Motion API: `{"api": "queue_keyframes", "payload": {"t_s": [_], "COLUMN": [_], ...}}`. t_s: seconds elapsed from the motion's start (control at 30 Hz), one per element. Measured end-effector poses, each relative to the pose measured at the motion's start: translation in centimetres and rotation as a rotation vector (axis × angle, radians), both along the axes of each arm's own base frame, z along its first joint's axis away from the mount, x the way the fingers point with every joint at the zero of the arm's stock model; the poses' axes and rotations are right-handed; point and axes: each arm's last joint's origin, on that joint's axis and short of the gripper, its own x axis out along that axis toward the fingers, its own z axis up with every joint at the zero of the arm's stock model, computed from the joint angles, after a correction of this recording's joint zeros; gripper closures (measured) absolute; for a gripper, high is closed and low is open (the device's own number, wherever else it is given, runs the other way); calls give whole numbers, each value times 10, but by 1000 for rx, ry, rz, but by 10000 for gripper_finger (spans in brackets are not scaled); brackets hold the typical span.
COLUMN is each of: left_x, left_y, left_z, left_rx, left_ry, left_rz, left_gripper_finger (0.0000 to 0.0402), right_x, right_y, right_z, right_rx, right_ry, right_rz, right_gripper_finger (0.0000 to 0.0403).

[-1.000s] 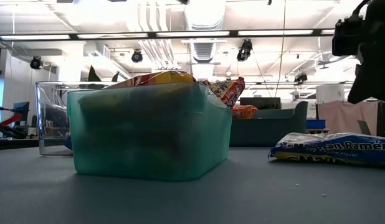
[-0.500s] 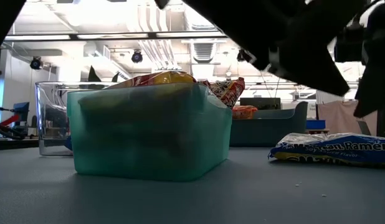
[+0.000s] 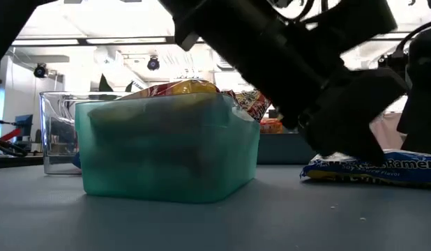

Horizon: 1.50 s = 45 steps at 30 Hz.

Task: Sort Maruchan noodles
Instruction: Put the blue noodle pack into the transparent bin

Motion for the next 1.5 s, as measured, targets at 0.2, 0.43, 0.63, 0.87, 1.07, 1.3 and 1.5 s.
{"api": "queue_keyframes", "payload": {"t_s": [0.2,0.43,0.63,0.87,1.07,1.3,1.5], "left_x": [0,1,6,8,7,7,7], "left_y": [2,3,2,12,11,11,11], "left_z": [-5,-5,4,-19,-22,-23,-24], "left_rx": [-51,-41,-22,-36,-85,-87,-89], "left_ry": [14,12,-22,28,34,39,42], "left_rz": [37,32,8,51,73,71,73], "left_gripper_finger": [402,402,402,402,402,402,402], "right_x": [-3,-3,2,11,14,15,15], "right_y": [-2,-2,2,7,9,10,11], "right_z": [-8,-15,-21,-26,-26,-24,-23], "right_rx": [31,42,47,51,56,76,87], "right_ry": [-16,-18,-22,-58,-80,-103,-112], "right_rz": [-20,-29,-15,11,30,47,37], "right_gripper_finger": [95,94,92,94,96,109,133]}}
